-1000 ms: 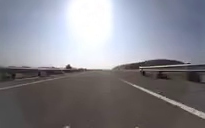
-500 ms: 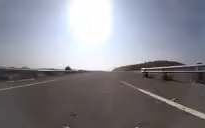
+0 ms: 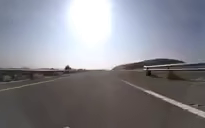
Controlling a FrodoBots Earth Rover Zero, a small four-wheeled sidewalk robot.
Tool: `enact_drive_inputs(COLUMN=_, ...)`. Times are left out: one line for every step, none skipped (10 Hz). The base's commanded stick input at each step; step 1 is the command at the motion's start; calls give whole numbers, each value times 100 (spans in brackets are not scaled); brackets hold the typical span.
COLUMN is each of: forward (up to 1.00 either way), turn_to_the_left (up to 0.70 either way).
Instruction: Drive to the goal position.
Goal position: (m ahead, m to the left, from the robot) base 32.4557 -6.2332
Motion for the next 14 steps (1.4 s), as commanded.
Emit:
enact_drive_inputs(forward=100, turn_to_the_left=2)
enact_drive_inputs(forward=100, turn_to_the_left=0)
enact_drive_inputs(forward=100, turn_to_the_left=0)
enact_drive_inputs(forward=100, turn_to_the_left=0)
enact_drive_inputs(forward=100, turn_to_the_left=-10)
enact_drive_inputs(forward=100, turn_to_the_left=-24)
enact_drive_inputs(forward=100, turn_to_the_left=-13)
enact_drive_inputs(forward=100, turn_to_the_left=0)
enact_drive_inputs(forward=100, turn_to_the_left=0)
enact_drive_inputs(forward=100, turn_to_the_left=0)
enact_drive_inputs(forward=100, turn_to_the_left=0)
enact_drive_inputs(forward=100, turn_to_the_left=0)
enact_drive_inputs(forward=100, turn_to_the_left=0)
enact_drive_inputs(forward=100, turn_to_the_left=0)
